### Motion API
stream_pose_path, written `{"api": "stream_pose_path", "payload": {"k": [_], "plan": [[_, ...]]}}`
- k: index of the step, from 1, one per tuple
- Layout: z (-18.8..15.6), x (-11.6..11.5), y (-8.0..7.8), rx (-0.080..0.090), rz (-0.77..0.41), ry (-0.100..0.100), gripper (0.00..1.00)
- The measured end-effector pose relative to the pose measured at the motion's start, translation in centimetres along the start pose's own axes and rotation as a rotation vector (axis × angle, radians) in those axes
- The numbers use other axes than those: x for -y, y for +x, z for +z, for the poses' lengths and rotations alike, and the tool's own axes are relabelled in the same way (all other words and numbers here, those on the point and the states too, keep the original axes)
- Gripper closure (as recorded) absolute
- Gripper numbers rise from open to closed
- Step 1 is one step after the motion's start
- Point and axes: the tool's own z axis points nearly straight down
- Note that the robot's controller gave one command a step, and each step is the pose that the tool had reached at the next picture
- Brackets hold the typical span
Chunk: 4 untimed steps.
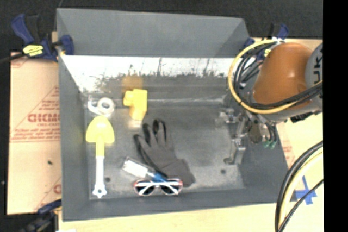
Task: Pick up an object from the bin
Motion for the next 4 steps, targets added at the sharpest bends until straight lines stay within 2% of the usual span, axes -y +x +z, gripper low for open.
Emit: {"api": "stream_pose_path", "payload": {"k": [1,2,3,4], "plan": [[-0.5,0.0,-0.2,0.008,-0.005,0.001,0.0],[9.0,-8.7,0.4,0.004,-0.075,-0.001,0.0],[2.2,-5.5,-9.3,0.017,0.057,0.002,0.0],[6.0,-15.3,-7.5,0.005,-0.288,-0.002,0.0]]}}
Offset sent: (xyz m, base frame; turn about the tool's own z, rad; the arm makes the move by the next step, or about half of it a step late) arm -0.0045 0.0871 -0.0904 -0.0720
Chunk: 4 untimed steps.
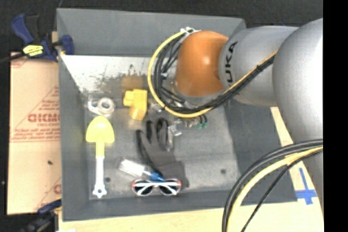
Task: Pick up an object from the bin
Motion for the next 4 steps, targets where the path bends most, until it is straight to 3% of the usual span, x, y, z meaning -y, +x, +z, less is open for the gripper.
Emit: {"api": "stream_pose_path", "payload": {"k": [1,2,4], "plan": [[2.9,3.1,-1.9,0.014,0.061,0.008,0.0],[2.8,-1.3,-3.6,0.009,-0.577,0.004,1.0],[2.6,-1.2,-3.5,0.008,-0.574,0.003,1.0]]}}
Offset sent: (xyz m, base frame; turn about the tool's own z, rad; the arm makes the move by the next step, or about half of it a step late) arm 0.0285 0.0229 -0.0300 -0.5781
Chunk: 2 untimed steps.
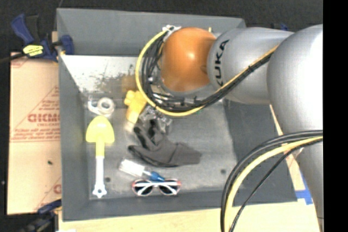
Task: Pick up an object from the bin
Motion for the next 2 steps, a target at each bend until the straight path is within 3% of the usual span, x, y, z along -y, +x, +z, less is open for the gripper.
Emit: {"api": "stream_pose_path", "payload": {"k": [2], "plan": [[-1.9,0.0,0.0,0.0,0.001,-0.001,1.0]]}}
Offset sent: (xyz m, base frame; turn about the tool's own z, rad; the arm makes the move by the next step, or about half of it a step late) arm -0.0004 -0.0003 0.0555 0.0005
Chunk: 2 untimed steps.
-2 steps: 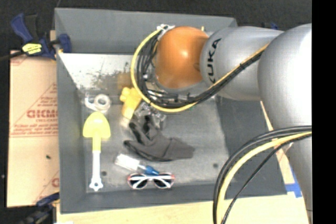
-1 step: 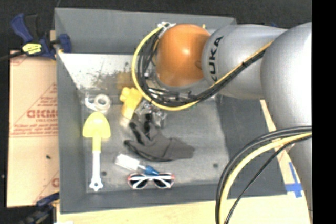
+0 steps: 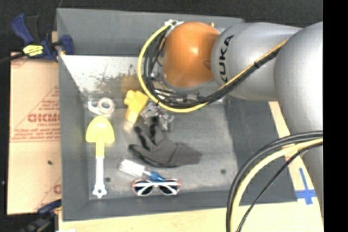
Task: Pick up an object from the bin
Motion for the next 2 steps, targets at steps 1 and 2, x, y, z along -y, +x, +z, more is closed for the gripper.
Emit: {"api": "stream_pose_path", "payload": {"k": [1,2], "plan": [[-1.4,0.1,-0.1,0.003,0.001,0.003,1.0],[-2.7,0.2,-0.1,0.007,0.003,0.007,1.0]]}}
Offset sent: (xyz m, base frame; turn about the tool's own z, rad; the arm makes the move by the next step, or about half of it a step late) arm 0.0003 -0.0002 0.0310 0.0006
